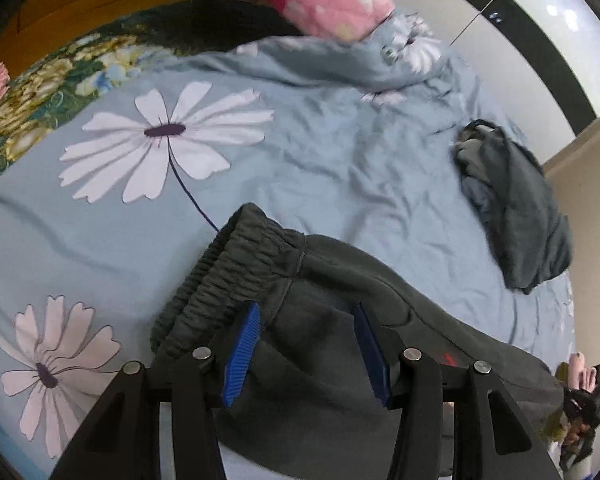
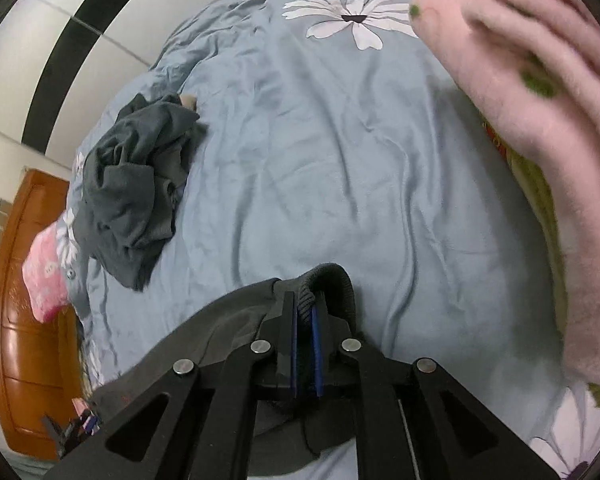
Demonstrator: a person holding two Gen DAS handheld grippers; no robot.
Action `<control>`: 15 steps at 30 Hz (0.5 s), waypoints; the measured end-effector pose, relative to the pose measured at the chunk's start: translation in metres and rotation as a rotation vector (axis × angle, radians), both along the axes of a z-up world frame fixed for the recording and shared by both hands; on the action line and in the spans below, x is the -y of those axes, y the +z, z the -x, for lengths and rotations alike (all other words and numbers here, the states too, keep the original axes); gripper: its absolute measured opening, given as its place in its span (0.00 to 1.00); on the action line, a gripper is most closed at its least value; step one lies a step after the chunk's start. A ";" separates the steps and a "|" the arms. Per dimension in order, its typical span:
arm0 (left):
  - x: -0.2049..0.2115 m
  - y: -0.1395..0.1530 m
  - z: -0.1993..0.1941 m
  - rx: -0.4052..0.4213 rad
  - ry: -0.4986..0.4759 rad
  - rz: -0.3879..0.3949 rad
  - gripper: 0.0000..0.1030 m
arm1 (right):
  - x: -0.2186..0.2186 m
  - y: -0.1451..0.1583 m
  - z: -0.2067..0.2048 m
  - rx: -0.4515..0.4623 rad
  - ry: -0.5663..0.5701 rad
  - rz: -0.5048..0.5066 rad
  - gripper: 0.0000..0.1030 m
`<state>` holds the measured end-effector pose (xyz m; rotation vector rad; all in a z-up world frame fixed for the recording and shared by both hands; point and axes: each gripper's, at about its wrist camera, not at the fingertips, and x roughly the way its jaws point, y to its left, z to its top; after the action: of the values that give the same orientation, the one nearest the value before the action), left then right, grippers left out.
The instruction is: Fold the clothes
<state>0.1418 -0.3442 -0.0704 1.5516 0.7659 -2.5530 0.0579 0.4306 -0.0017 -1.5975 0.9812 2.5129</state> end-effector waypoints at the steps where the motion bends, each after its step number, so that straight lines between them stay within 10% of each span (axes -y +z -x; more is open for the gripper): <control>1: 0.001 -0.004 0.003 0.009 0.011 -0.001 0.52 | -0.001 0.004 -0.002 -0.003 -0.001 -0.003 0.15; 4: 0.005 -0.014 0.011 0.021 0.041 -0.013 0.52 | -0.007 0.019 -0.021 -0.050 -0.040 0.003 0.43; 15: 0.022 -0.031 0.026 0.046 0.140 -0.084 0.52 | 0.001 -0.019 -0.061 -0.053 -0.040 0.161 0.43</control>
<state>0.1160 -0.3661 -0.1012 1.5159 0.9519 -2.4067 0.1194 0.4295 -0.0203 -1.5387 1.2380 2.5199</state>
